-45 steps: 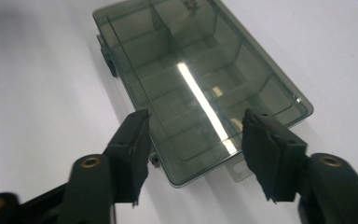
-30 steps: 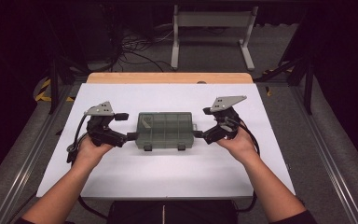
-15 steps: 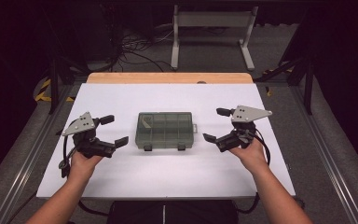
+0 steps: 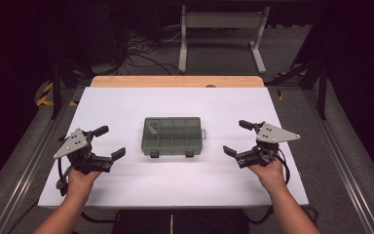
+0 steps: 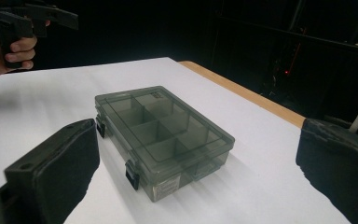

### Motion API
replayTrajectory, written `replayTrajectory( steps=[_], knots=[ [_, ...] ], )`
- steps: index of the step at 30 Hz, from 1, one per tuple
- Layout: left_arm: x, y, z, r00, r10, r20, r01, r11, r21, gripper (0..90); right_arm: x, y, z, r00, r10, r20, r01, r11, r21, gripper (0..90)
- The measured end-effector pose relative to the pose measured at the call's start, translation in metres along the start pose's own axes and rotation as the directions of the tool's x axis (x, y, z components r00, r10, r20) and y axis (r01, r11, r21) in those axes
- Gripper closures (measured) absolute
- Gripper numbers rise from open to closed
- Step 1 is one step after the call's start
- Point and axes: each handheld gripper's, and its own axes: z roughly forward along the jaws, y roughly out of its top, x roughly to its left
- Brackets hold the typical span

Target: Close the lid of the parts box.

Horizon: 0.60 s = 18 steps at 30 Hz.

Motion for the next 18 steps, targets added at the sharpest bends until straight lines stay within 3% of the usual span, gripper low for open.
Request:
replayTrajectory(
  steps=[8, 12, 15, 18],
  knots=[
    [-0.001, -0.022, -0.017, 0.9987, 0.007, -0.051, -0.009, 0.9987, -0.050, 0.4, 0.004, -0.017, -0.012, 0.9994, -0.003, 0.034, 0.004, 0.999, -0.039, 0.0],
    [-0.001, -0.033, -0.019, 0.9970, 0.014, -0.076, -0.014, 0.9999, 0.003, 0.4, 0.005, -0.026, -0.013, 0.9994, -0.002, 0.034, 0.003, 1.000, -0.030, 0.0],
    [-0.001, -0.039, -0.019, 0.9972, -0.024, -0.070, 0.023, 0.9996, -0.015, 0.1, 0.007, -0.034, -0.014, 0.9995, -0.016, 0.027, 0.016, 1.000, -0.019, 0.0],
    [-0.003, -0.041, -0.020, 0.9965, 0.001, -0.083, -0.003, 0.9998, -0.020, 0.0, 0.009, -0.040, -0.015, 0.9993, -0.022, 0.031, 0.022, 1.000, -0.007, 0.0]
  ],
)
